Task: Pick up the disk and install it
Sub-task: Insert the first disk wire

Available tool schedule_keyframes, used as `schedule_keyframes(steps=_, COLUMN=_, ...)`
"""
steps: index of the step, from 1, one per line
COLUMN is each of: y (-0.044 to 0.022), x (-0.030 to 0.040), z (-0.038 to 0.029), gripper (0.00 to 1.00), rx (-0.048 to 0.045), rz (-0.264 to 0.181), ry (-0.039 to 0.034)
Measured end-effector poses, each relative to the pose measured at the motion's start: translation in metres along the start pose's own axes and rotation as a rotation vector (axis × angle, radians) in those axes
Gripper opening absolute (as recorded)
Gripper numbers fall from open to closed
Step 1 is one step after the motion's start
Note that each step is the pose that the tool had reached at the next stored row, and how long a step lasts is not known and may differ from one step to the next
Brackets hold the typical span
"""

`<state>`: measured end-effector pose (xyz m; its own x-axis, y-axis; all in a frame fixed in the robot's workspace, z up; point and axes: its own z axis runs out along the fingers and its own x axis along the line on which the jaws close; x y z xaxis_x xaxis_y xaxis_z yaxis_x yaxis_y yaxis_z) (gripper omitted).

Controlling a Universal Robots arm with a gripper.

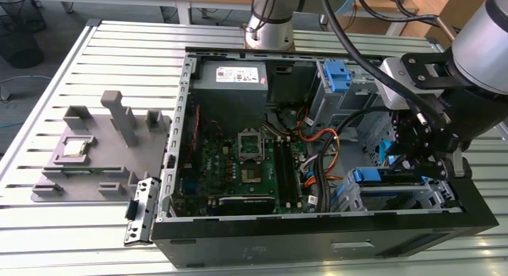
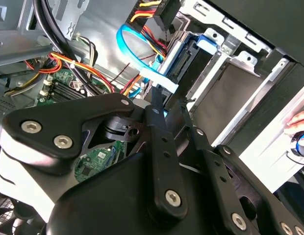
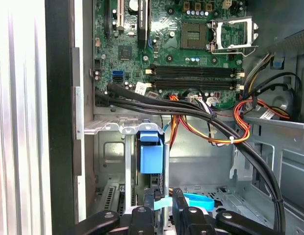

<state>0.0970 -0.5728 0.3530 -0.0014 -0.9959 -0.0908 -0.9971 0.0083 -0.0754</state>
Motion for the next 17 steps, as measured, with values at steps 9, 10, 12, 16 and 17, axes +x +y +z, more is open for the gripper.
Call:
schedule_keyframes(steps=9, y=-0.0004, x=-0.0004, z=-0.0045, gripper=0.29, rx=0.0001, rz=0.0, ry=-0.0002)
schedule_keyframes(steps=10, y=-0.0004, x=-0.0004, z=-0.0046, gripper=0.29, rx=0.0001, rz=0.0, ry=-0.0002)
schedule_keyframes(steps=12, y=-0.0004, x=-0.0004, z=-0.0046, gripper=0.29, rx=0.0, rz=0.0, ry=-0.0002)
schedule_keyframes(steps=16, y=-0.0005, x=-0.0005, z=-0.0059, gripper=0.29, rx=0.0, rz=0.0, ry=0.0005)
schedule_keyframes(steps=17, y=-0.0005, x=-0.0005, z=-0.0062, gripper=0.29, rx=0.0, rz=0.0, ry=0.0004)
